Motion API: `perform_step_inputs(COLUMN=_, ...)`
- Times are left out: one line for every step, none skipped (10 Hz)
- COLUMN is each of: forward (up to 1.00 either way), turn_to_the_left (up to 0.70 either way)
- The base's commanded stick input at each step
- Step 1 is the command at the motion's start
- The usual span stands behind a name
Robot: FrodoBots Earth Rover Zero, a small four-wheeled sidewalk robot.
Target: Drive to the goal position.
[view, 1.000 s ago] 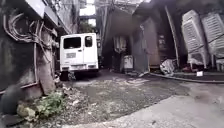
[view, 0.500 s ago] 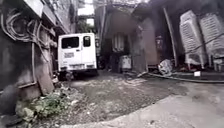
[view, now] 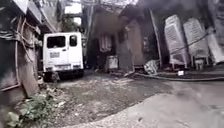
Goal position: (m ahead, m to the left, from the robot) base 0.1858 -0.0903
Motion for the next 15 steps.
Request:
perform_step_inputs(forward=0.0, turn_to_the_left=-0.45)
perform_step_inputs(forward=0.0, turn_to_the_left=-0.45)
perform_step_inputs(forward=0.0, turn_to_the_left=-0.45)
perform_step_inputs(forward=0.0, turn_to_the_left=-0.45)
perform_step_inputs(forward=0.0, turn_to_the_left=-0.45)
perform_step_inputs(forward=0.0, turn_to_the_left=-0.45)
perform_step_inputs(forward=0.0, turn_to_the_left=-0.45)
perform_step_inputs(forward=0.0, turn_to_the_left=-0.45)
perform_step_inputs(forward=0.0, turn_to_the_left=-0.45)
perform_step_inputs(forward=0.0, turn_to_the_left=-0.45)
perform_step_inputs(forward=0.0, turn_to_the_left=-0.45)
perform_step_inputs(forward=0.0, turn_to_the_left=-0.45)
perform_step_inputs(forward=0.0, turn_to_the_left=-0.45)
perform_step_inputs(forward=0.0, turn_to_the_left=-0.45)
perform_step_inputs(forward=0.0, turn_to_the_left=-0.45)
